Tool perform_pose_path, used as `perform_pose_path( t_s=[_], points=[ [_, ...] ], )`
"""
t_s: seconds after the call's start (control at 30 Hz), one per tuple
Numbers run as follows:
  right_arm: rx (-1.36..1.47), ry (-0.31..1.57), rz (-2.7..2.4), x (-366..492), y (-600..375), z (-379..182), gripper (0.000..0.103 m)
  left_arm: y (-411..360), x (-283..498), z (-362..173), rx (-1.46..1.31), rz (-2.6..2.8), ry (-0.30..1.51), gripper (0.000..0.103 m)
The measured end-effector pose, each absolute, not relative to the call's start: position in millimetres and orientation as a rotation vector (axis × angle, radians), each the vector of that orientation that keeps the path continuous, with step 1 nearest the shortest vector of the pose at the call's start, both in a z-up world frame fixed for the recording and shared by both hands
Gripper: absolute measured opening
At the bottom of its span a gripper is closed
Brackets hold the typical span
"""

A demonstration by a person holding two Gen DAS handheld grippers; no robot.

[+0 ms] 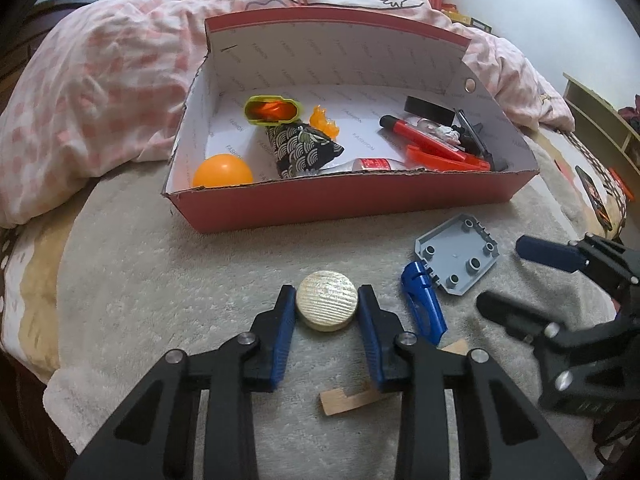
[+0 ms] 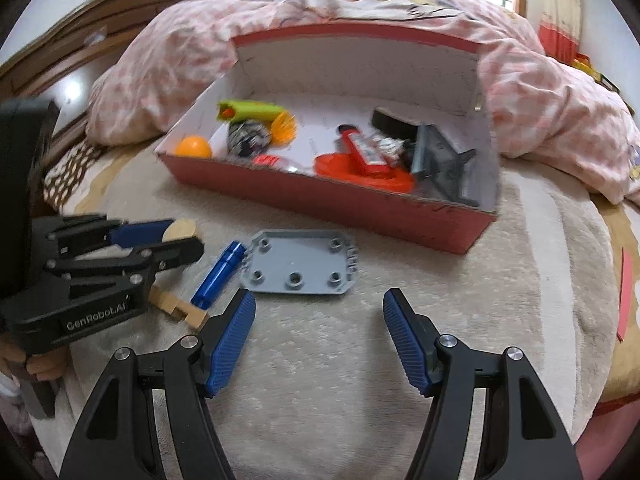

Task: Organize objects
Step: 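Grasp the round wooden disc with the left gripper while the right gripper grasps the grey plate, then lift the wooden disc and grey plate and carry them over the shoebox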

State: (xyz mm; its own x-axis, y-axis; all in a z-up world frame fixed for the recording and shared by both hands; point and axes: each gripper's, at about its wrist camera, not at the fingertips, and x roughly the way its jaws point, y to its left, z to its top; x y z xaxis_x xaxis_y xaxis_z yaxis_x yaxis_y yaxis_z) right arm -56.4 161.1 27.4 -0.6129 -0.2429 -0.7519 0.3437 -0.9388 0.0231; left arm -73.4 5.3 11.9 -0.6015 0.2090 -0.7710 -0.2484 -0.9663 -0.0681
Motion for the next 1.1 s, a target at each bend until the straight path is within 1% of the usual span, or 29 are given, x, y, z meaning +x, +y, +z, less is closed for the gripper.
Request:
perform_pose_path(
  t_s=[0.17,0.33,0.53,0.73,0.8,1.1],
  points=[
    [1.195,0.274,-2.527,-61,145,21,0.068,3,-74,11,-1.238,2.595,0.04,0.031],
    [1.212,0.261,-2.532,-71,140,21,0.068,0,-74,11,-1.234,2.589,0.012,0.031],
    [1.233,0.267,-2.541,-80,134,19,0.072,-2,-74,11,-1.231,2.586,-0.004,0.031],
    [1.231,0.241,-2.54,-81,137,18,0.072,-1,-74,11,-1.231,2.589,0.0,0.031],
    [1.227,0.231,-2.545,-79,138,18,0.07,-1,-75,11,-1.232,2.589,-0.001,0.031],
    [1.21,0.14,-2.541,-69,148,22,0.07,0,-65,22,-1.195,2.604,0.014,0.031]
  ],
)
